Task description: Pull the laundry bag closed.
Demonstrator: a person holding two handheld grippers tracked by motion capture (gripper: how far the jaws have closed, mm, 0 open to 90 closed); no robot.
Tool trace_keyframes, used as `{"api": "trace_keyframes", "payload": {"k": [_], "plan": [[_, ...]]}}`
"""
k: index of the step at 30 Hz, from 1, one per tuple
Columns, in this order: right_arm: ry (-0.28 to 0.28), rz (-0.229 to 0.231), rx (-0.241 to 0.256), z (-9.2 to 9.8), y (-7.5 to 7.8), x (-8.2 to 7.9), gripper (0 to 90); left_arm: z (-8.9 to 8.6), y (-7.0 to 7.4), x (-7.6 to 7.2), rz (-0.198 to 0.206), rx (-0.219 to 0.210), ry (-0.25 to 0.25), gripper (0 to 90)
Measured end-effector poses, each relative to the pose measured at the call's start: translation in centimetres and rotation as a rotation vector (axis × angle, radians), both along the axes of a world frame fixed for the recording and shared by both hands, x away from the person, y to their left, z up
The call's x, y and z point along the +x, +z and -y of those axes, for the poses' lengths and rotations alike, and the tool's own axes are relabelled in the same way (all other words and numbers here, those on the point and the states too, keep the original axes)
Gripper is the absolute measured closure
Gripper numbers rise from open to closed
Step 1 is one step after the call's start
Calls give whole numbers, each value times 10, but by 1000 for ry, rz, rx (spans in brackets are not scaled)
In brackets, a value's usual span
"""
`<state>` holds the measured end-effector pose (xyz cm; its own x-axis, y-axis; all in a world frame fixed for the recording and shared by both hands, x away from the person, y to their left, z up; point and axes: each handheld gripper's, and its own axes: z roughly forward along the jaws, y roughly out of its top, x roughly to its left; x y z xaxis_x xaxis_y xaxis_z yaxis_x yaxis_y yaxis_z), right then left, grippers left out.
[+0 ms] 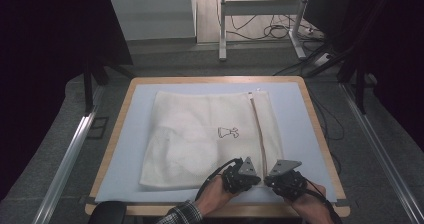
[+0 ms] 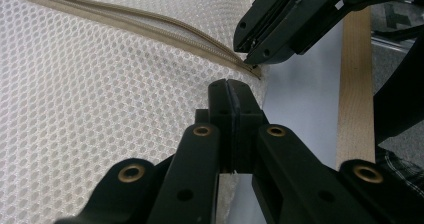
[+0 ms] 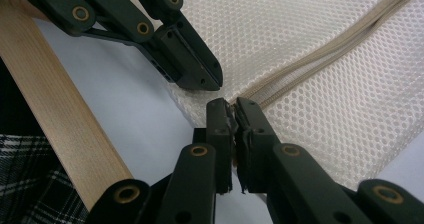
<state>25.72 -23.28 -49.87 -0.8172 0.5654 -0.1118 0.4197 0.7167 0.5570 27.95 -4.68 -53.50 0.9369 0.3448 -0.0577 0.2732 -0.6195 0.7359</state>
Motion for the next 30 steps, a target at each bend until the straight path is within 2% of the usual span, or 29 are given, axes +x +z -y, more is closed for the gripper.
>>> {"api": "trace_keyframes", "payload": {"k": [7, 12, 17, 20, 22, 24, 30], "plan": [[-5, 6, -8, -1, 0, 5, 844, 2, 0, -5, 50, 15, 0, 900], [-6, 19, -10, -2, 3, 8, 847, 1, -1, -5, 48, 8, -1, 900], [-1, 4, -12, -2, 1, 10, 857, 1, -1, -3, 36, -2, -5, 899], [-2, -8, -7, -2, 1, 9, 859, 1, -1, 0, 2, -32, -10, 898], [1, -12, -6, -1, 2, 9, 858, 3, 0, 0, 1, -39, -19, 897], [-1, -9, -8, -2, 2, 7, 856, 6, 0, -1, 16, -20, -25, 898], [3, -3, -11, -2, 2, 6, 858, 7, 0, -2, 14, -3, -27, 900]]}}
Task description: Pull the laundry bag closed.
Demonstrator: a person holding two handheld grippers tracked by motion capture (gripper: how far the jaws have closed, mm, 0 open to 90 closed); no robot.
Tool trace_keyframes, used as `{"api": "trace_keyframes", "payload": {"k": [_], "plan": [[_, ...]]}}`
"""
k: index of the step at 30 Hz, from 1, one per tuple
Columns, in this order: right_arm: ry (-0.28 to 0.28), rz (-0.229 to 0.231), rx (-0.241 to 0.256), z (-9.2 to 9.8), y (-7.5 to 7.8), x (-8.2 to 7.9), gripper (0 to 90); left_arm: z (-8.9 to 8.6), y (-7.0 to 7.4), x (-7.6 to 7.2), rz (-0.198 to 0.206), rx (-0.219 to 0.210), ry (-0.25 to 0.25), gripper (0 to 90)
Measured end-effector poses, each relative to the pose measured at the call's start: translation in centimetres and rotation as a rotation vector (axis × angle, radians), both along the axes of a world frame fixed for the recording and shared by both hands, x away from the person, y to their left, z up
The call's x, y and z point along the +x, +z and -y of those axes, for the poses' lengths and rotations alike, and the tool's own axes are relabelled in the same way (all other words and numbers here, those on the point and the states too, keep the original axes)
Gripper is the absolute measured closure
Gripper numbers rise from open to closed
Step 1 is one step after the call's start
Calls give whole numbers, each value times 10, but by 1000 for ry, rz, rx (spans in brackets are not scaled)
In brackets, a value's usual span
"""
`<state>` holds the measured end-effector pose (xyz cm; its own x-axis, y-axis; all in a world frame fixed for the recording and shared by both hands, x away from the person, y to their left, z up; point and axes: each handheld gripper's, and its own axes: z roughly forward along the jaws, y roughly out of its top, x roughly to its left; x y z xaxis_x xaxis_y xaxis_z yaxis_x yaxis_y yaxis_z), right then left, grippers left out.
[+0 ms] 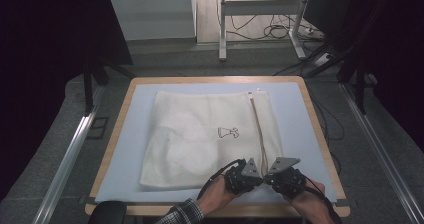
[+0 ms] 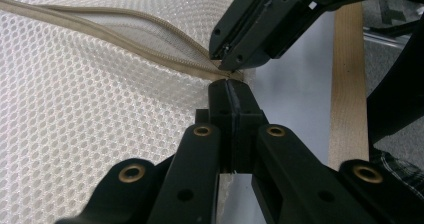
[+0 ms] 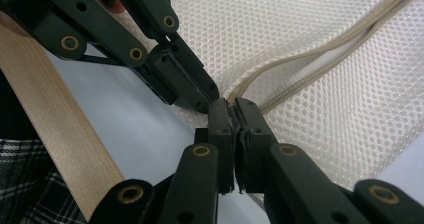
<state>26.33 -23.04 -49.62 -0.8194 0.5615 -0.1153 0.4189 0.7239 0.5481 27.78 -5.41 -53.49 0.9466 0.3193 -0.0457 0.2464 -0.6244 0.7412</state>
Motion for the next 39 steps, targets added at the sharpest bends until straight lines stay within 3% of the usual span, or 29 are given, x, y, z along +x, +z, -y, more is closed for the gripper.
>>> {"api": "trace_keyframes", "payload": {"k": [4, 5, 6, 7, 13, 16, 20, 28, 39], "plan": [[11, 23, -18, -2, 1, 2, 860, 0, 0, -1, 13, 6, -2, 900], [10, 66, -41, -4, 1, 3, 868, 0, -1, -1, 12, 2, -3, 900], [10, 66, -41, -4, 1, 3, 868, 0, -1, -1, 12, 2, -3, 900], [9, 95, -65, -4, 3, 5, 869, 0, -1, -1, 13, 2, -5, 900], [-2, 78, -44, 1, 2, 18, 869, 0, -1, -1, 18, 1, -9, 900], [-2, 108, -51, 1, 2, 21, 867, 0, -1, -2, 25, -1, -9, 900], [-11, 111, -33, 5, 2, 28, 866, 0, -1, -4, 45, 6, -10, 900], [-26, 101, -4, 9, 1, 41, 865, -1, -2, -5, 46, -5, -3, 900], [-30, 117, -28, 7, -1, 55, 865, 0, -3, -6, 47, -12, 2, 900]]}}
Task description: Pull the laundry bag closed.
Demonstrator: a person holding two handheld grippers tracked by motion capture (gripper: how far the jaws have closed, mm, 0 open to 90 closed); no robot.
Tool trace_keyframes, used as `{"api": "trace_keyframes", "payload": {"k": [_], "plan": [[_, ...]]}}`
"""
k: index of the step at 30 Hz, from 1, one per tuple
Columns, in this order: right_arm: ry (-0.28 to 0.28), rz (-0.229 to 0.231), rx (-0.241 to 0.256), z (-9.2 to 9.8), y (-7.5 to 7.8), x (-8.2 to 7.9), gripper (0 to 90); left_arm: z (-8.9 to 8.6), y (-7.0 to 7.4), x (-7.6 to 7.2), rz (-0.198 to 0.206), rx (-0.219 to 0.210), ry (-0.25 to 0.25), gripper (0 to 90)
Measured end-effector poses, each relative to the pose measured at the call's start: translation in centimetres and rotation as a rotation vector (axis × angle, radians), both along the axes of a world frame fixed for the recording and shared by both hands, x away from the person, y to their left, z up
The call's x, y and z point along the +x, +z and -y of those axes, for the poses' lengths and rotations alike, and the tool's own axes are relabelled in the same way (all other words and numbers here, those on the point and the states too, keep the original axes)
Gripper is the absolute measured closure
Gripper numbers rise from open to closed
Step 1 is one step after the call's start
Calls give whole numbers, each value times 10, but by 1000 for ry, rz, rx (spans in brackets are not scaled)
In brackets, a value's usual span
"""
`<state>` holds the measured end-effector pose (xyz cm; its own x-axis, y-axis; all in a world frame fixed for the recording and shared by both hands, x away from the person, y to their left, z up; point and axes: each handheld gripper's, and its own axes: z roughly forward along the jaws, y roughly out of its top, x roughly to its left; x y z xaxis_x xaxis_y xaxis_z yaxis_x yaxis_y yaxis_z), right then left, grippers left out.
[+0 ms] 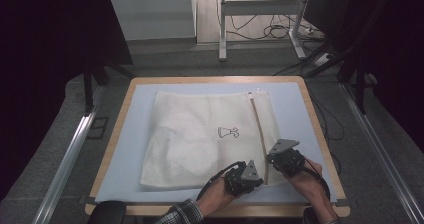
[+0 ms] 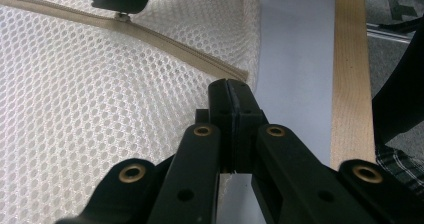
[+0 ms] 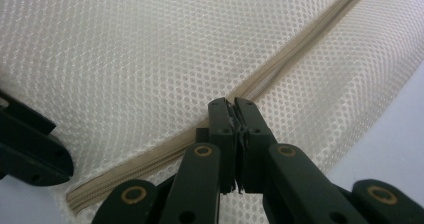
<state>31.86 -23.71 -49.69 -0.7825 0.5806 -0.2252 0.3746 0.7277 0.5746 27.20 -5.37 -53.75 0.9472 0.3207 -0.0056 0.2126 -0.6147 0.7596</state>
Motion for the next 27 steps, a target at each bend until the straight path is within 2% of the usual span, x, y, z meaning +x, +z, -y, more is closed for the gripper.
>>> {"api": "trace_keyframes", "payload": {"k": [10, 27], "plan": [[-9, 18, -20, -3, 0, 11, 864, 0, 0, -1, 6, 4, 2, 899], [-22, 19, -39, -8, -1, 35, 863, 1, 0, -2, 17, 1, 6, 899]]}}
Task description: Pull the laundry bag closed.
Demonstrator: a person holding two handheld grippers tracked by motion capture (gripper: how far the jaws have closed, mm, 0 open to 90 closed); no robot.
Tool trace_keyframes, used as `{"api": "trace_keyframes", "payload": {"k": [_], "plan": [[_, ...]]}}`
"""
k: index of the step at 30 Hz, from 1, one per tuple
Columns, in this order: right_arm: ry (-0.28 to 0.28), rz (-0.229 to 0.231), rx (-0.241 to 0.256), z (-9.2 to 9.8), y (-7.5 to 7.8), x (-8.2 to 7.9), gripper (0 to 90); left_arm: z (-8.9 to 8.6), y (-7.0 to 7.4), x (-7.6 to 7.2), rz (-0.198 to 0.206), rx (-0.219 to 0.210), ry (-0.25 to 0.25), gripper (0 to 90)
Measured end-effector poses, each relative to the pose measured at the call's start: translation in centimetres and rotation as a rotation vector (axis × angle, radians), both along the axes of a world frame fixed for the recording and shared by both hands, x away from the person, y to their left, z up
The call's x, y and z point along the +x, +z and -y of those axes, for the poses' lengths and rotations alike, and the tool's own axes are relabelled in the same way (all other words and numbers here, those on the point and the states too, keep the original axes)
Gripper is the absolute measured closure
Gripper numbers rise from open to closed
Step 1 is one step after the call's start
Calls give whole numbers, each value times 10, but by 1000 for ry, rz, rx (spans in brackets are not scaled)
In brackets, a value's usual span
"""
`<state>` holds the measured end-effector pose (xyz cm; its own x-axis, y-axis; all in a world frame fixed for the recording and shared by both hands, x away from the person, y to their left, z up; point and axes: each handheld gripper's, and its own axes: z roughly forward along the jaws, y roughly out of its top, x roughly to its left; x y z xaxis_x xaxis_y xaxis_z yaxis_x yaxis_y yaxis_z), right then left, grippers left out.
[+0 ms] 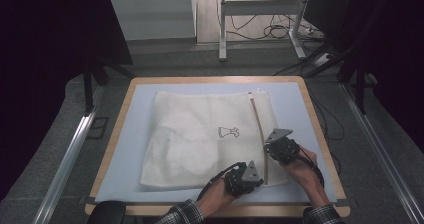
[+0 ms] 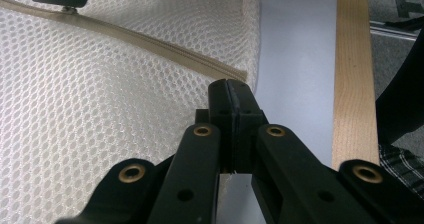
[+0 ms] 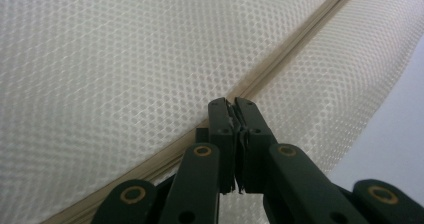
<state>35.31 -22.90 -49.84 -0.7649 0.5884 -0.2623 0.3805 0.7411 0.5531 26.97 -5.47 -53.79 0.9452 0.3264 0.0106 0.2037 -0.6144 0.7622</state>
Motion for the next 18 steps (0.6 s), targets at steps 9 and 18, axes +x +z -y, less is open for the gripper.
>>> {"api": "trace_keyframes", "payload": {"k": [9, 18], "plan": [[-11, 5, -12, -4, -1, 14, 862, 0, 0, 1, 2, 7, -5, 899], [-14, 11, -26, -8, -2, 26, 861, 0, 0, 1, -8, 0, 0, 899]]}}
